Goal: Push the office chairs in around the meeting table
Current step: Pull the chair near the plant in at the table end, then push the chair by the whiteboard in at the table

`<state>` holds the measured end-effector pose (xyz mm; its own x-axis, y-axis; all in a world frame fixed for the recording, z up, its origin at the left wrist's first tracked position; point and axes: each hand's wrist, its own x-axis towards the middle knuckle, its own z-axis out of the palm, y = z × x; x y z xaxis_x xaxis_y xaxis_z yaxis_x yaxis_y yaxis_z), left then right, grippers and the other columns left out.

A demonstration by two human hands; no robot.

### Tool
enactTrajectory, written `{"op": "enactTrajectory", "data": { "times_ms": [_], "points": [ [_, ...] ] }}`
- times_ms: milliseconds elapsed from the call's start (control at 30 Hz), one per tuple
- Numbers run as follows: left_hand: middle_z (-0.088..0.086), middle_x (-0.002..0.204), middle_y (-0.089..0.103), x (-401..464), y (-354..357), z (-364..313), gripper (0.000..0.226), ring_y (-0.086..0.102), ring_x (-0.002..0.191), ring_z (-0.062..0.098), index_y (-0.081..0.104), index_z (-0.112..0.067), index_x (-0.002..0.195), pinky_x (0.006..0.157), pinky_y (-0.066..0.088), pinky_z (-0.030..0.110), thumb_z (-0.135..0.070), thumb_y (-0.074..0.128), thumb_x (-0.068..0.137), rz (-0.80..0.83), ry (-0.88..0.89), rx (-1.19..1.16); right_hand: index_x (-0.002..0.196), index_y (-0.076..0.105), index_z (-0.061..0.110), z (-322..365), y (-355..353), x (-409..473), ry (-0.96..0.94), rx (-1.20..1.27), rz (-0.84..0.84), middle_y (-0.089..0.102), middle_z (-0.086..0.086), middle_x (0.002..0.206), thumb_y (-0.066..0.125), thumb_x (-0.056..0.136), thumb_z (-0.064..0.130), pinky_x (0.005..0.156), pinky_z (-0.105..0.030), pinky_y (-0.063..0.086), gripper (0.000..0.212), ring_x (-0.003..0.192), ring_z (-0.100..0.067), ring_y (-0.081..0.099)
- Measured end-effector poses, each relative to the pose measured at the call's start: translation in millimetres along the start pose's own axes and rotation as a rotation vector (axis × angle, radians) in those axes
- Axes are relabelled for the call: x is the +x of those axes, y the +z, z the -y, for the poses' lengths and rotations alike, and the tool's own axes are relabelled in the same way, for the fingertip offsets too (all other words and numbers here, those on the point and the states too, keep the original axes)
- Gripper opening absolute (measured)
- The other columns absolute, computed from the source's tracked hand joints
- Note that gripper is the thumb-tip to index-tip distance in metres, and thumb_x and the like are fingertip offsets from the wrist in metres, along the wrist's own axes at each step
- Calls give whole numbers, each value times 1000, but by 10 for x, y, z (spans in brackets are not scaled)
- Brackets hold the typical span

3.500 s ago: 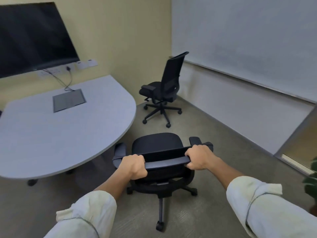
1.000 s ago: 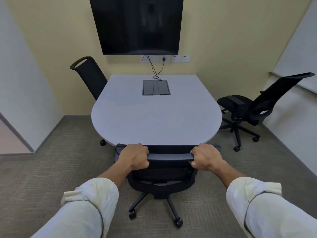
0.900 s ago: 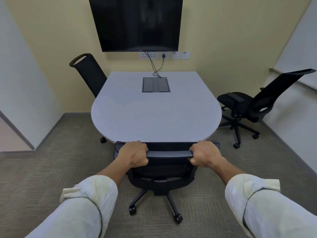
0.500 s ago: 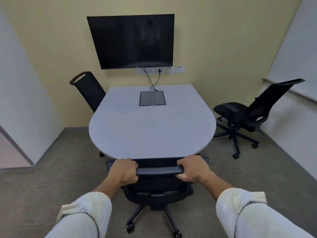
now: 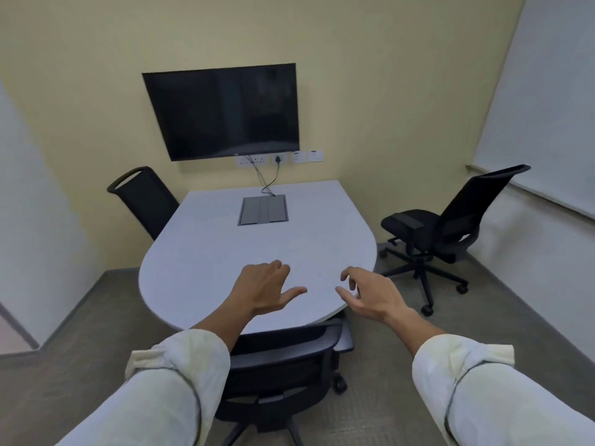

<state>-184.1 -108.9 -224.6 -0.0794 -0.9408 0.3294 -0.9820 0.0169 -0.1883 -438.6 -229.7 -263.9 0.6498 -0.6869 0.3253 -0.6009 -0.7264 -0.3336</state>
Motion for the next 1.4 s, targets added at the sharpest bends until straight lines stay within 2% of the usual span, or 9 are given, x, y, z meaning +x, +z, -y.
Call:
{"op": "enactTrajectory", "data": {
  "times_ms": [100, 233, 367, 633, 767, 933, 1233, 1400],
  "points": [
    [-4, 78, 53, 441, 39, -301, 62, 49, 58, 16, 46, -20, 82, 52, 38, 31, -77, 23, 89, -2, -33, -13, 115, 52, 34, -394, -298, -48, 54, -26, -25, 55, 17, 84, 51, 89, 56, 67, -32, 51, 34, 69, -5, 59],
    [-3, 81, 51, 989, 100, -773, 55, 48, 61, 16, 44, -20, 85, 53, 37, 31, -73, 30, 92, -13, -38, -51, 121, 51, 30, -860, -710, -186, 106, -87, -112, 53, 15, 91, 56, 89, 50, 67, -34, 51, 38, 75, -7, 59],
    [0, 88, 56, 1548, 136, -1322, 58, 53, 67, 17, 53, -18, 92, 63, 52, 35, -72, 31, 92, -13, 0, -104, 122, 48, 29, -1366, -1074, -391, 171, -127, -179, 52, 13, 97, 58, 89, 48, 62, -29, 44, 39, 74, -5, 52],
    [1, 88, 52, 2496, 162, -2236, 56, 50, 71, 20, 47, -15, 89, 60, 44, 35, -69, 30, 94, -43, 83, -188, 126, 42, 32, -2318, -1590, -611, 283, -190, -191, 48, 14, 104, 55, 89, 50, 65, -28, 42, 43, 85, -7, 52],
    [-2, 83, 42, 3110, 277, -2594, 50, 43, 69, 18, 39, -19, 85, 56, 36, 33, -68, 35, 94, -90, 109, -252, 134, 37, 28, -2880, -1826, -468, 335, -230, -177, 52, 5, 119, 55, 89, 48, 73, -31, 42, 52, 103, -16, 55],
    [0, 86, 52, 4068, 501, -3001, 53, 48, 69, 20, 42, -18, 83, 54, 40, 34, -70, 37, 92, -122, 119, -297, 140, 35, 22, -3669, -2103, -94, 391, -254, -176, 48, -1, 136, 57, 90, 47, 90, -35, 47, 60, 121, -19, 49],
    [5, 92, 53, 5829, 757, -3636, 60, 53, 75, 24, 52, -12, 94, 57, 41, 35, -70, 37, 92, -129, 144, -382, 145, 32, 18, -5146, -2611, 524, 507, -282, -188, 41, -5, 146, 56, 90, 46, 105, -42, 43, 66, 132, -23, 41],
    [5, 93, 53, 6594, 1005, -4098, 59, 53, 75, 24, 53, -13, 96, 58, 41, 35, -70, 37, 92, -116, 133, -400, 145, 33, 18, -6002, -2774, 721, 528, -291, -170, 41, -6, 145, 57, 91, 46, 104, -40, 43, 66, 131, -24, 42]
  ]
}}
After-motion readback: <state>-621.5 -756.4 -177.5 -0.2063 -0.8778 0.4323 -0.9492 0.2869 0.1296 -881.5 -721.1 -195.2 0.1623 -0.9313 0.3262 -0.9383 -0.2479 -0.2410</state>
